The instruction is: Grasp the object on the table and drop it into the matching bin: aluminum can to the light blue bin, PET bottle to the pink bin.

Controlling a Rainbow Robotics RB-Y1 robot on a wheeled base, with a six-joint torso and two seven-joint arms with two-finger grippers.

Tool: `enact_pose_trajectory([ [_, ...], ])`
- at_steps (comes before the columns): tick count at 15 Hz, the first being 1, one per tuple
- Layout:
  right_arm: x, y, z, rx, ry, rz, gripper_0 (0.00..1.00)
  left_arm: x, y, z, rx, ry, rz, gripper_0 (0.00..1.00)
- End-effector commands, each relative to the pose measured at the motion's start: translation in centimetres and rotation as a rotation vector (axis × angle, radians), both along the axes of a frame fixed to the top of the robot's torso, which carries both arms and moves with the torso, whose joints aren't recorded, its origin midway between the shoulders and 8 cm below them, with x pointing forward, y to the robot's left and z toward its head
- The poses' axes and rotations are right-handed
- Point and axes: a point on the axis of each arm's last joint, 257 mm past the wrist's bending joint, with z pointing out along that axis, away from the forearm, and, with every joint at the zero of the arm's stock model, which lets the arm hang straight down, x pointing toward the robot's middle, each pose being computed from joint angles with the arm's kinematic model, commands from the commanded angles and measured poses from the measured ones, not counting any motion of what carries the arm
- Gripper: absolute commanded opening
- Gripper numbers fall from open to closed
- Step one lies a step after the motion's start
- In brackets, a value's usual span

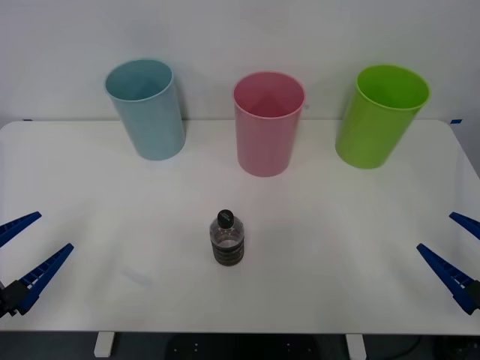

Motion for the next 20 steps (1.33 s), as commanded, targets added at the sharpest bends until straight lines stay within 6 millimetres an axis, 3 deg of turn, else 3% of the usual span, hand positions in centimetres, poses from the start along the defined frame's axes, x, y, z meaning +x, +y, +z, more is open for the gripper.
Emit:
enact_pose_trajectory([
  [1,0.3,1.4,-0.4,-0.001,-0.001,0.026,1.0,0.0,0.0,0.0,0.0,0.0,0.0,1.0],
  [8,0.9,7.3,-1.6,-0.003,-0.015,0.147,1.0,0.0,0.0,0.0,0.0,0.0,0.0,1.0],
  [16,1.9,12.7,-3.7,-0.13,-0.093,0.205,1.0,0.0,0.0,0.0,0.0,0.0,0.0,1.0],
  [20,2.8,16.6,-4.6,-0.133,-0.087,0.238,1.0,0.0,0.0,0.0,0.0,0.0,0.0,1.0],
])
